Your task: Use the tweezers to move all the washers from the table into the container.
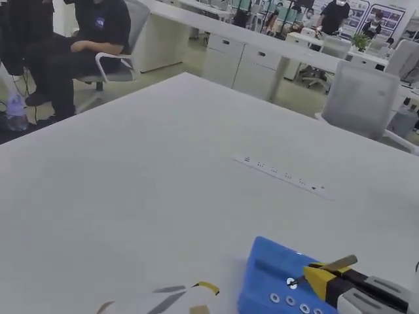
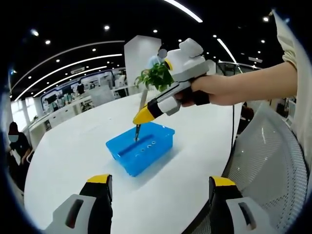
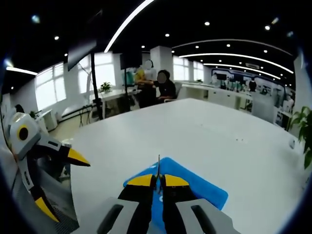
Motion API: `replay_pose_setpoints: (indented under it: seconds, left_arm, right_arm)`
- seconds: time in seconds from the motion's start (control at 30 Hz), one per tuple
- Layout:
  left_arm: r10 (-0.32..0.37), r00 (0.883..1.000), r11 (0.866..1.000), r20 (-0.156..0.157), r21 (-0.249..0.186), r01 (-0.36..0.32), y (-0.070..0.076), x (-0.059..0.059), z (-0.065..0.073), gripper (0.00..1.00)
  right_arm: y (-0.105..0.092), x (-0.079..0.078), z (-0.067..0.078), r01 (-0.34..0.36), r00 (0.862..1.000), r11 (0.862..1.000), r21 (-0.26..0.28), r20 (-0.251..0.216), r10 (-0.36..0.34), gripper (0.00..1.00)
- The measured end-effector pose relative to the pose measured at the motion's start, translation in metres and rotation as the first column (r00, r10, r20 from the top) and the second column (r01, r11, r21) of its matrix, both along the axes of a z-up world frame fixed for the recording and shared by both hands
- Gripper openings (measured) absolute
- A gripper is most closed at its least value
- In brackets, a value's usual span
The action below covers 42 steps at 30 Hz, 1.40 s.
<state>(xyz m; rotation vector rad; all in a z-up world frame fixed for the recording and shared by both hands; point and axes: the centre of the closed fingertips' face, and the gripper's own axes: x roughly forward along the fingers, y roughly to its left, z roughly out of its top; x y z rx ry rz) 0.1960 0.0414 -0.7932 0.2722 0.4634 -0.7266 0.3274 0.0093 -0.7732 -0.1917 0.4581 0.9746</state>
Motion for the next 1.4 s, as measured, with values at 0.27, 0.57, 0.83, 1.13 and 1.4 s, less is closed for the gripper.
replay_pose_setpoints:
  seconds: [0.27,0.57,0.83,1.13,1.4]
  left_arm:
    - [-0.001,1.0,1.0,-0.004,0.001,0.001,0.0,0.0,-0.001,0.82]
    - [0.002,1.0,1.0,-0.009,-0.001,-0.002,0.001,0.0,-0.001,0.82]
    - [0.0,1.0,1.0,-0.011,0.0,0.0,0.001,0.0,-0.002,0.82]
    - [0.0,1.0,1.0,-0.01,-0.001,0.0,0.001,0.0,-0.002,0.82]
    - [0.002,1.0,1.0,-0.011,-0.002,-0.002,0.001,0.0,-0.002,0.82]
  right_arm:
    - [0.001,0.007,-0.018,-0.004,1.0,1.0,-0.025,-0.029,0.003,0.02]
    - [0.007,0.007,-0.035,-0.019,0.998,0.999,-0.049,-0.056,0.016,0.02]
    - [0.006,0.007,-0.043,-0.022,0.997,0.998,-0.061,-0.072,0.017,0.02]
    - [0.006,0.007,-0.045,-0.017,0.997,0.998,-0.054,-0.08,0.013,0.02]
    - [0.014,0.01,-0.046,-0.029,0.996,0.998,-0.051,-0.085,0.025,0.02]
